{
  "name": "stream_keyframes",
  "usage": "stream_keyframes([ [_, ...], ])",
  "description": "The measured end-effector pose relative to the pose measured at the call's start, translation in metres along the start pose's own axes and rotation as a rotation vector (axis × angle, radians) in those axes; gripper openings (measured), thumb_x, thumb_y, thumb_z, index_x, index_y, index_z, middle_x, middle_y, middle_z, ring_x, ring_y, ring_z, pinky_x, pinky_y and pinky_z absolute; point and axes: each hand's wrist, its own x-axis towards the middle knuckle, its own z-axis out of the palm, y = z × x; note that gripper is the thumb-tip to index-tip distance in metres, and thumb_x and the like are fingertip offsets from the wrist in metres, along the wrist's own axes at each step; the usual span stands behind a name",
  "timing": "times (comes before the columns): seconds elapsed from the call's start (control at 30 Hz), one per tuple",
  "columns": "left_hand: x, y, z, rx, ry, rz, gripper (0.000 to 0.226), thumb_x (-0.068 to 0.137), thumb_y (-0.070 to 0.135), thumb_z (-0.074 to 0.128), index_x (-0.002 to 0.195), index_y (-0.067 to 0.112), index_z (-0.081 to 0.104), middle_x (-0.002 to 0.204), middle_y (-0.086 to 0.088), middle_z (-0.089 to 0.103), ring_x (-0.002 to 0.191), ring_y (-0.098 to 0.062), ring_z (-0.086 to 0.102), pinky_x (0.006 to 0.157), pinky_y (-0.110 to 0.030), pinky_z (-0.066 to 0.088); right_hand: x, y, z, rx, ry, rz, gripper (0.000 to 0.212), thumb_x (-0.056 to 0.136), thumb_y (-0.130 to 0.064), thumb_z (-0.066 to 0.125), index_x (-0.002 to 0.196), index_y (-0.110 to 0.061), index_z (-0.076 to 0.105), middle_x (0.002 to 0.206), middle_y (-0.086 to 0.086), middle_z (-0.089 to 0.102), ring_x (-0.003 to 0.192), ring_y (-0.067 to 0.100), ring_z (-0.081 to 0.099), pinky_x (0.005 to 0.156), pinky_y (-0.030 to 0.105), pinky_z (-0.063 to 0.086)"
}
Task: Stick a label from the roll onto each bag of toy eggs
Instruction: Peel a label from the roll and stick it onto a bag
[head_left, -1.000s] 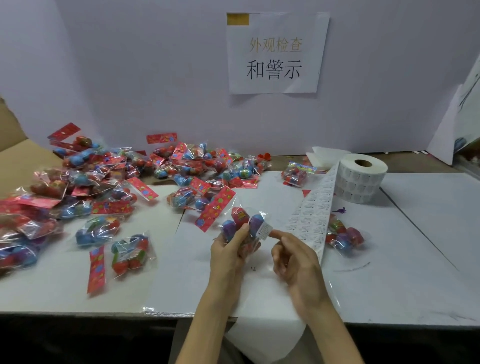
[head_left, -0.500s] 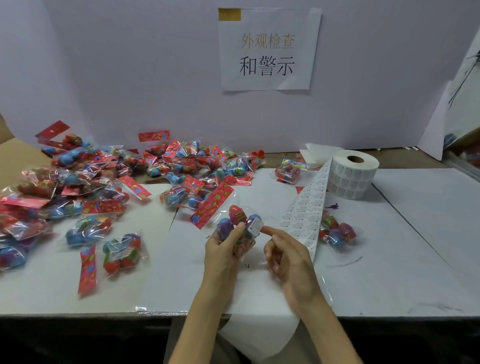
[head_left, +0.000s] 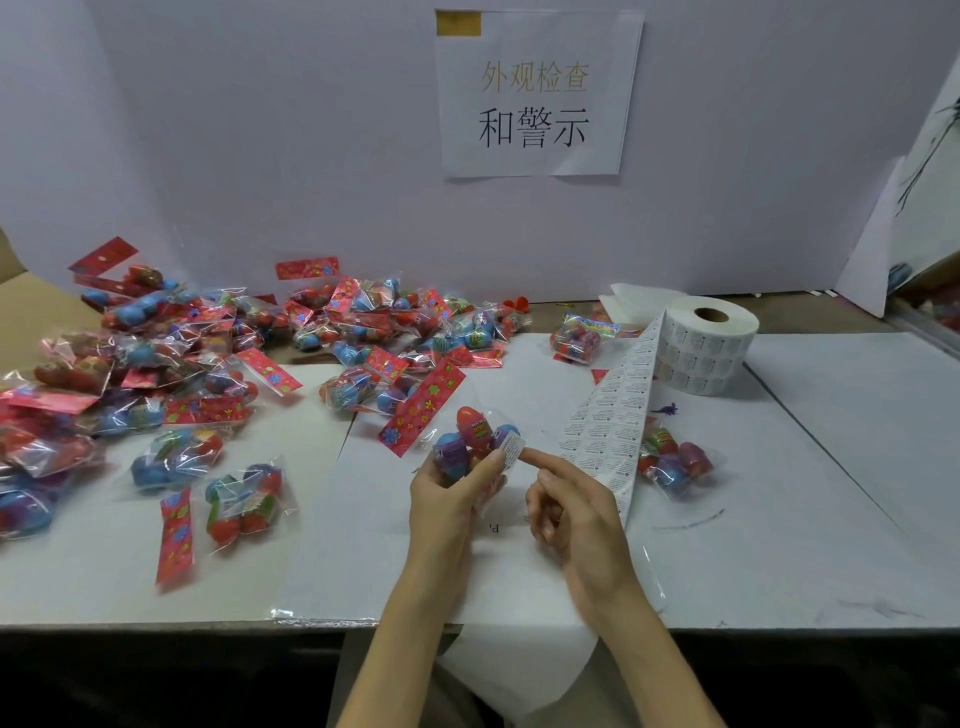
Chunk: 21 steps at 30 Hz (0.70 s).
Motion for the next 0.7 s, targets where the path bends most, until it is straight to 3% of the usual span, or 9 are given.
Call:
stream_keyframes([
  [0.33,0.0027,-0.0043,-0.0023,0.007,0.066,-0.016,0.024,0.087,0.003,0.075,0.109,0.011,0.071,0.100,-0.007,0.080,0.092,-0.019,0.076,0.073,-0.022,0.059,-0.0010,-0.0009,0.0007,-0.029,-0.001,0.012,0.032,0.103,-0.006,0.050,0.115,-0.020,0.076,0.065,0.006,0.053,0.053,0.011,0.040,0.047,0.020,0.034],
  [0.7,0.0067,-0.0095,-0.0032,0.036,0.125,0.004,0.030,0.086,0.007,0.078,0.116,0.008,0.071,0.103,-0.008,0.079,0.100,-0.027,0.075,0.075,-0.025,0.060,-0.0026,-0.0016,0.0022,-0.048,0.003,-0.001,0.034,0.102,-0.003,0.049,0.115,-0.020,0.076,0.064,0.006,0.053,0.052,0.010,0.040,0.045,0.017,0.035],
])
